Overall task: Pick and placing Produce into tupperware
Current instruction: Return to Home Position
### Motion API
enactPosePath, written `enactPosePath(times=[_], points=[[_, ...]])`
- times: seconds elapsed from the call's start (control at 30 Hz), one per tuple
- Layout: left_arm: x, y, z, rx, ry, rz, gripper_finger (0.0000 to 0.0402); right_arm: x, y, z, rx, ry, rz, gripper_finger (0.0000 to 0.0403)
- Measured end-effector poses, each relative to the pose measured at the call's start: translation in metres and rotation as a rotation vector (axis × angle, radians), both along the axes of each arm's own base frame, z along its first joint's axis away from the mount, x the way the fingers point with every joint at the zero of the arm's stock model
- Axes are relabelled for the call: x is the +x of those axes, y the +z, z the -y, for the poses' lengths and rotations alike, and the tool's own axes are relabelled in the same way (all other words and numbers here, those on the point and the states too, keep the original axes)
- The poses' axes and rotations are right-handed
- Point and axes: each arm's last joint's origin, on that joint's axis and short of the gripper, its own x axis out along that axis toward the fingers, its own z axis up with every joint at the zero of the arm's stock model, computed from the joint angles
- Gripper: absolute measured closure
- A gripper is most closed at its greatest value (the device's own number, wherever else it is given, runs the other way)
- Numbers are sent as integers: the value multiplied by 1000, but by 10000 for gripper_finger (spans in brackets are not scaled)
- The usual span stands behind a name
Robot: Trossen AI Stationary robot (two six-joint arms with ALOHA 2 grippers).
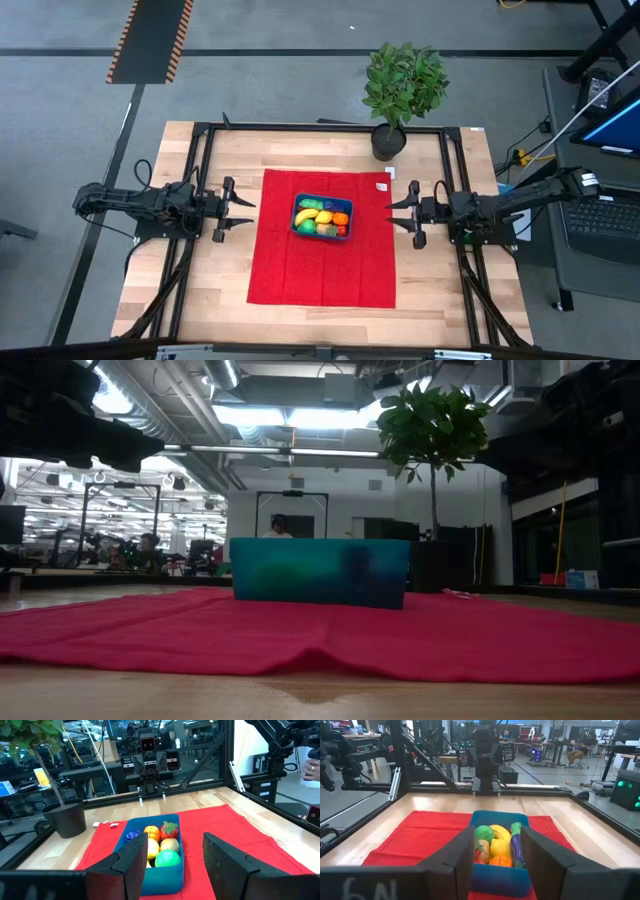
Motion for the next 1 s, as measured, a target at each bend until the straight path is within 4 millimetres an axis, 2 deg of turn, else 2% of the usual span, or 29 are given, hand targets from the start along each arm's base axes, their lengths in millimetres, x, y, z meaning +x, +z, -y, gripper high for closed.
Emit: enactPosePath(times=[0.2, 0.33, 0.43, 0.73, 0.87, 1.0], points=[[0, 0, 0, 0, 0, 0, 223, -15, -1, 3, 39, -7, -55, 244], [0, 0, 0, 0, 0, 0, 223, -33, 3, 12, 104, -57, -19, 244], [0, 0, 0, 0, 1, 0, 223, -43, 9, 16, 109, -85, 70, 244], [0, 0, 0, 1, 2, -1, 223, -44, 13, 21, 104, -33, 109, 244], [0, 0, 0, 0, 1, -1, 223, -44, 6, 24, 100, -25, 36, 244], [0, 0, 0, 0, 1, -1, 223, -44, 6, 26, 118, -39, 39, 244]])
